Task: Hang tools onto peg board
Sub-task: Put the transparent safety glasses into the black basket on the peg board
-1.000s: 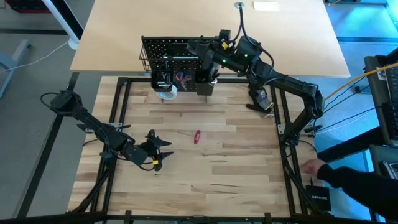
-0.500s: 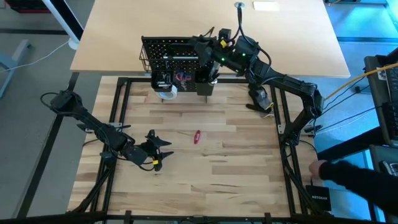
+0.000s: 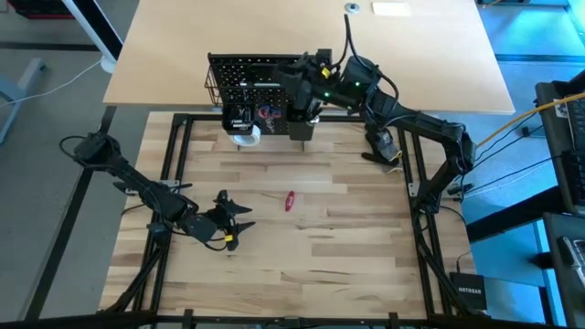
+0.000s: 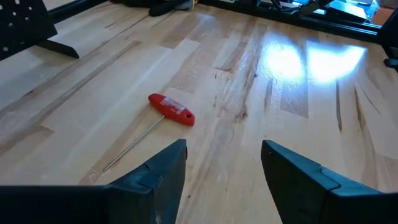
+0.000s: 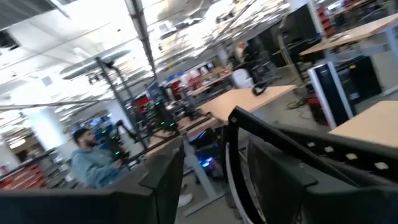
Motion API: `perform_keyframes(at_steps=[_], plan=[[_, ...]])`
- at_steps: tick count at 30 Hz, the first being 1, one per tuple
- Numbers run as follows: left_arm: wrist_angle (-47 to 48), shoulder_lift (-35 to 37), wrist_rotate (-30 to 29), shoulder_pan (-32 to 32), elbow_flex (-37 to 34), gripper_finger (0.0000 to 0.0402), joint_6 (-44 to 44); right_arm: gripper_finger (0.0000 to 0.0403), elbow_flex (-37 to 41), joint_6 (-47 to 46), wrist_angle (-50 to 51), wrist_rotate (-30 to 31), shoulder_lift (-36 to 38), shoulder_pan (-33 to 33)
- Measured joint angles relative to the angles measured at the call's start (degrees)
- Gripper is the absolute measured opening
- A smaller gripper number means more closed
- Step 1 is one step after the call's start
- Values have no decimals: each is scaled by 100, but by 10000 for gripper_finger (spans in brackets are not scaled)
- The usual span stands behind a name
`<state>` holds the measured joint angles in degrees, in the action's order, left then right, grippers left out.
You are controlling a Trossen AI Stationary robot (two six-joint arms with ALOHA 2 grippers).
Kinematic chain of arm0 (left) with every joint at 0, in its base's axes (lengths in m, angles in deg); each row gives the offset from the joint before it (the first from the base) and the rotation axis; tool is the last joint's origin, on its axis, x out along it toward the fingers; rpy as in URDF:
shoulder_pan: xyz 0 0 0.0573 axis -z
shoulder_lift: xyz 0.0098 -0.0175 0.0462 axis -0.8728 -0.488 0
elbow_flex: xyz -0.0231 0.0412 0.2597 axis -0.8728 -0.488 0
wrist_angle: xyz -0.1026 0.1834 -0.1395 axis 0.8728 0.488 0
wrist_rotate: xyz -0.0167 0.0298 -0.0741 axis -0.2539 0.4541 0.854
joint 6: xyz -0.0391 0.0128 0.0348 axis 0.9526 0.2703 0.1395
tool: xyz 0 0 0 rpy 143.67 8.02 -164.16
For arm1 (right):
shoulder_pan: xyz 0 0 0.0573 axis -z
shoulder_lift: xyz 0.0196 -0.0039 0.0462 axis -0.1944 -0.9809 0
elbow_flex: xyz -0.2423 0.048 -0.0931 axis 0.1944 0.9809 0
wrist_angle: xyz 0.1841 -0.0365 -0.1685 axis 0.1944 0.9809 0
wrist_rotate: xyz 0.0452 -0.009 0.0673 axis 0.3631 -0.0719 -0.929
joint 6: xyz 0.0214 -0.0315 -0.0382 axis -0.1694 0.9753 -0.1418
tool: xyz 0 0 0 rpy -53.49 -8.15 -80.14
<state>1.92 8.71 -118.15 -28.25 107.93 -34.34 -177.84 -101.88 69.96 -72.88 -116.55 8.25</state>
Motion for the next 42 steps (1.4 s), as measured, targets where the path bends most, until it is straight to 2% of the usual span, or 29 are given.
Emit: perform_keyframes(at_steps=[6, 12, 32, 38, 42], plan=[[1, 0, -19, -8, 0, 196, -54, 175, -7, 35, 46, -431, -10, -11], [2, 0, -44, -7, 2, 196, -73, 175, -11, 60, 102, 28, -158, 6], [55, 2, -44, -7, 2, 196, -17, 175, -158, 137, 493, 43, -170, -238], [54, 2, -44, -5, 2, 196, -16, 175, -554, 313, 1009, 28, -170, -263], [52, 2, -43, 9, 2, 196, -13, 175, -1016, 627, 1852, -247, -166, -328]])
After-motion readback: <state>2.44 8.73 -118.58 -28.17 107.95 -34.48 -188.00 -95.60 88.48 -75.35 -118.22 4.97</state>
